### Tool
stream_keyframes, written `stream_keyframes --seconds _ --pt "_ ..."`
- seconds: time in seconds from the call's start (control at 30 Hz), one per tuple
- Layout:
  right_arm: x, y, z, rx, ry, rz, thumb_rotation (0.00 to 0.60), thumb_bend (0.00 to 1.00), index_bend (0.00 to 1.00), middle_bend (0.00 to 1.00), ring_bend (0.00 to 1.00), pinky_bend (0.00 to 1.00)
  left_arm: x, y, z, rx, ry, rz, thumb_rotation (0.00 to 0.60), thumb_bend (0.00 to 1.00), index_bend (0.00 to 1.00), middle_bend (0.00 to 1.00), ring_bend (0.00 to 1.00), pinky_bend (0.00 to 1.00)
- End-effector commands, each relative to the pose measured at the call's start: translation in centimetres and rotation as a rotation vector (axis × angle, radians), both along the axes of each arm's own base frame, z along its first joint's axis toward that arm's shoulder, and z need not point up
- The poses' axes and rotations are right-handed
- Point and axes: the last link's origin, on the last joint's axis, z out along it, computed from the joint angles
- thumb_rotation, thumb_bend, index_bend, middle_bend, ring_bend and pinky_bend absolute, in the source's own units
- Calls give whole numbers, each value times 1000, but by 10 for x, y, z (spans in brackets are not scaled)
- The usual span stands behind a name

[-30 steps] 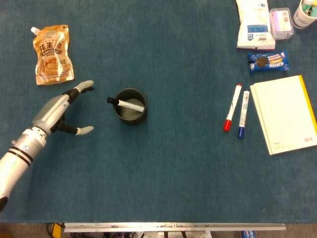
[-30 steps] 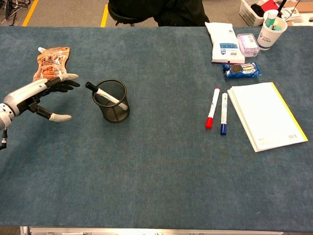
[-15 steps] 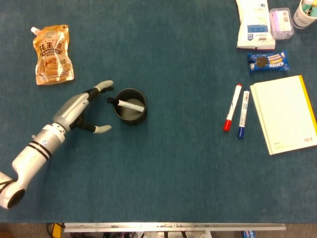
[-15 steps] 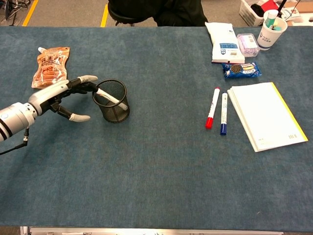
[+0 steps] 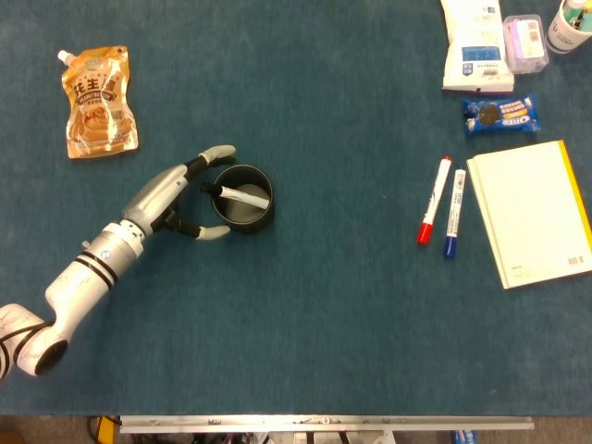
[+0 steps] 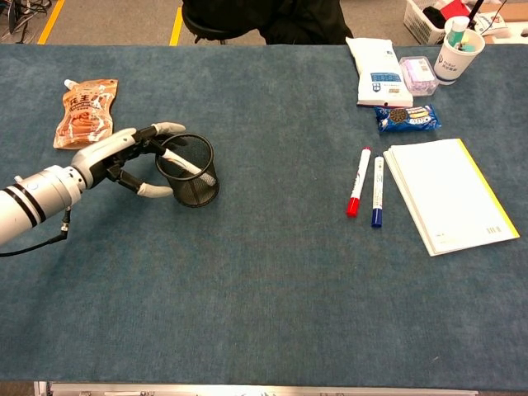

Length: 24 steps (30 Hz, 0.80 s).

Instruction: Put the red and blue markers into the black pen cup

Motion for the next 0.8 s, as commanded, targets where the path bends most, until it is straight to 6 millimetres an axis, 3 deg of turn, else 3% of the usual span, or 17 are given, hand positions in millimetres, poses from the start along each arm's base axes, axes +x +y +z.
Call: stream_keyframes --seconds 0.03,0.63,0.8 --pt "0 1 1 -2 0 -1 600 92 57 238 214 252 3 1 -3 -7 -7 -1 600 168 85 164 133 123" --pt "-3 5 5 -9 -4 -5 600 92 58 239 214 252 18 -2 -21 -43 -71 18 600 168 121 197 138 123" --pt "-4 7 7 -16 -6 -5 600 92 58 239 214 252 24 -1 -29 -18 -122 61 600 168 194 289 229 170"
